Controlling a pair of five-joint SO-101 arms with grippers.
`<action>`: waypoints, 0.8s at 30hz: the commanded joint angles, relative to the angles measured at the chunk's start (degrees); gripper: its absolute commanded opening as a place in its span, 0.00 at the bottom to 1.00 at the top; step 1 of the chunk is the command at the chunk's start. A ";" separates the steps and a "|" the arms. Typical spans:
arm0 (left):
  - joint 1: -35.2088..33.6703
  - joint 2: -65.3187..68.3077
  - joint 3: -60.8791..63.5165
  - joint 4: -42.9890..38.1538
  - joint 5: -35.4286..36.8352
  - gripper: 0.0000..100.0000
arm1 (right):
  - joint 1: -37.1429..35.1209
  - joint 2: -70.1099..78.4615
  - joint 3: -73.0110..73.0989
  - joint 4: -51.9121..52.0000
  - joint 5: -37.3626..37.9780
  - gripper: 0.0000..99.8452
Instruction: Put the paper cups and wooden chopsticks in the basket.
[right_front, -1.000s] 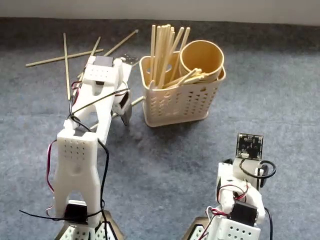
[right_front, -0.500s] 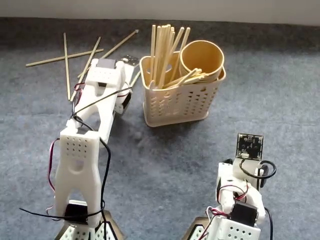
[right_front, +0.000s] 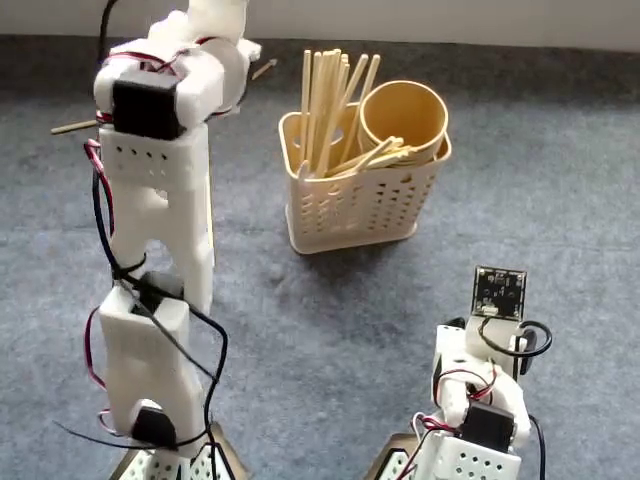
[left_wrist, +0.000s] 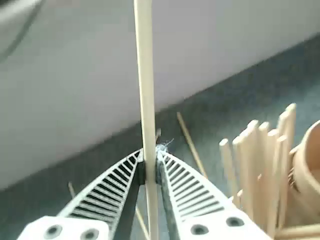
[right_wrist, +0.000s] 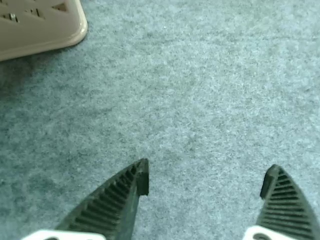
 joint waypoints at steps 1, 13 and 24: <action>8.22 -2.95 -9.27 -3.34 0.00 0.00 | -0.48 -0.48 7.08 -1.01 0.70 0.35; 18.42 -2.77 -12.18 -3.69 2.37 0.01 | -0.48 -0.48 7.08 -1.10 0.70 0.35; 16.48 -2.42 -11.65 -4.48 10.81 0.08 | -0.48 -0.48 7.08 -1.10 0.70 0.35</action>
